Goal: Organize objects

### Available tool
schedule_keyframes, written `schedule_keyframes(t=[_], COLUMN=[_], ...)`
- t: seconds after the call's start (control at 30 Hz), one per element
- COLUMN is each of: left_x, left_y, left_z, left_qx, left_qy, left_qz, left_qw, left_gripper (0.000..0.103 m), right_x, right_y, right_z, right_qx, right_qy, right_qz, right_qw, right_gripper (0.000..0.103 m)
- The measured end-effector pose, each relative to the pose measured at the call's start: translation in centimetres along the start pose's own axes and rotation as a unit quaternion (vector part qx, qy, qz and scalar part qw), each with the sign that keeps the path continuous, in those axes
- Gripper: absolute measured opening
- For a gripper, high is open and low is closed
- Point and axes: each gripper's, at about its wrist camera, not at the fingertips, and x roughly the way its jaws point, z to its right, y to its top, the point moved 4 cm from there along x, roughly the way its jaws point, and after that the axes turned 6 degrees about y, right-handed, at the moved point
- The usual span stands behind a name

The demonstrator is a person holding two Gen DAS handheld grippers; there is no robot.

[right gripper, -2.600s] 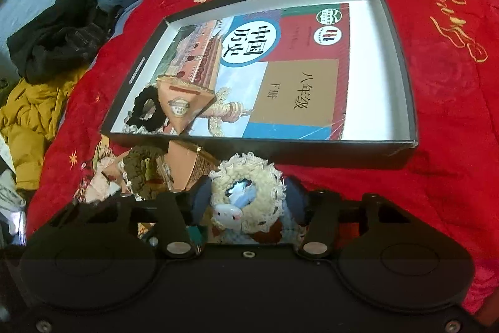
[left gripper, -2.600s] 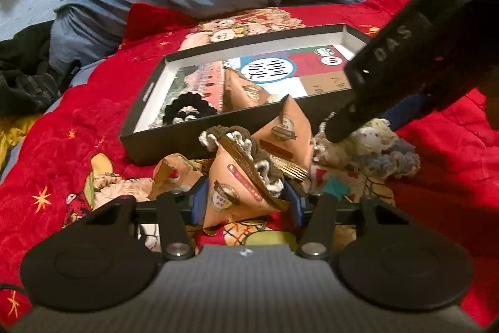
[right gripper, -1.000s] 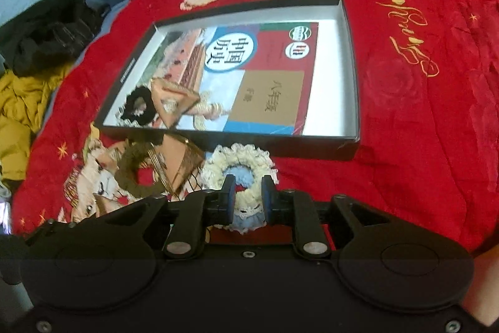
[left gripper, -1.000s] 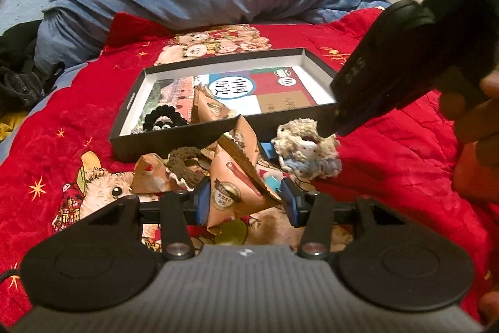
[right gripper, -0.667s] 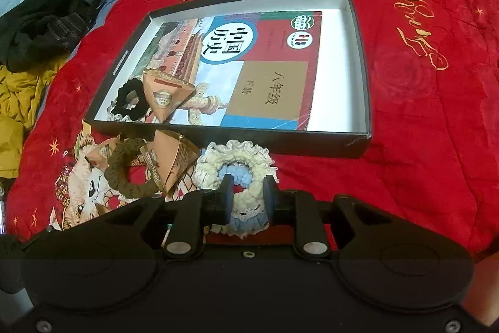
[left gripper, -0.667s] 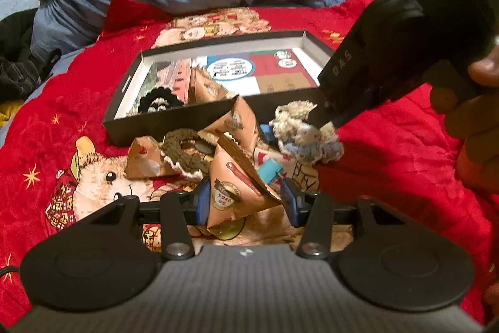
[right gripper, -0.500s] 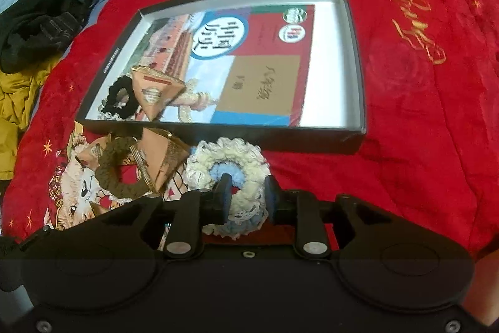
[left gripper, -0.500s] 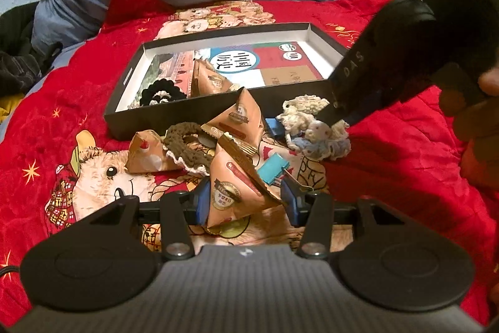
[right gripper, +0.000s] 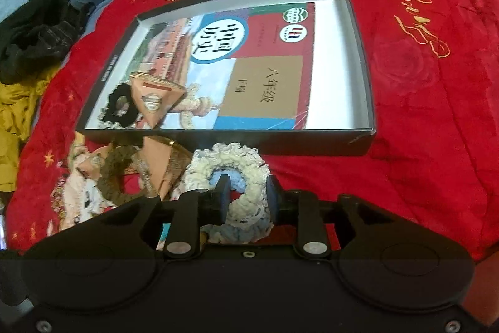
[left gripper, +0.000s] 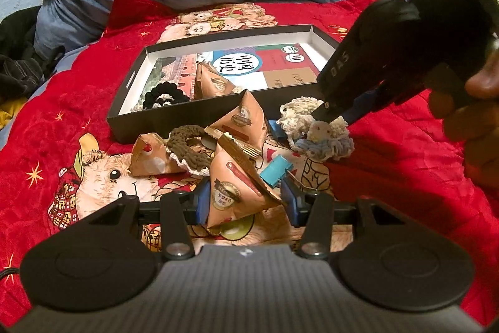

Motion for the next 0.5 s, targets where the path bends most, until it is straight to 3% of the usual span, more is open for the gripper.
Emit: schedule_keyframes(t=[0.33,0.5], left_x=[0.1,-0.4], left_y=[0.1,0.3], left_z=[-0.3,-0.4], left_qx=[-0.004,-0.010], left_qy=[-0.007,-0.013], left_qz=[-0.010,-0.008], left_qw=[0.9999,0.9998], left_gripper=[0.051,0.051], right_x=[1.4,0.9], right_y=[0.6,0.6], right_z=[0.1,-0.8], right_qx=[0.036,0.008], right_qy=[-0.012,-0.023], right_qz=[0.008,0.005], right_qw=[0.999,1.000], right_gripper=[0.021,0.016])
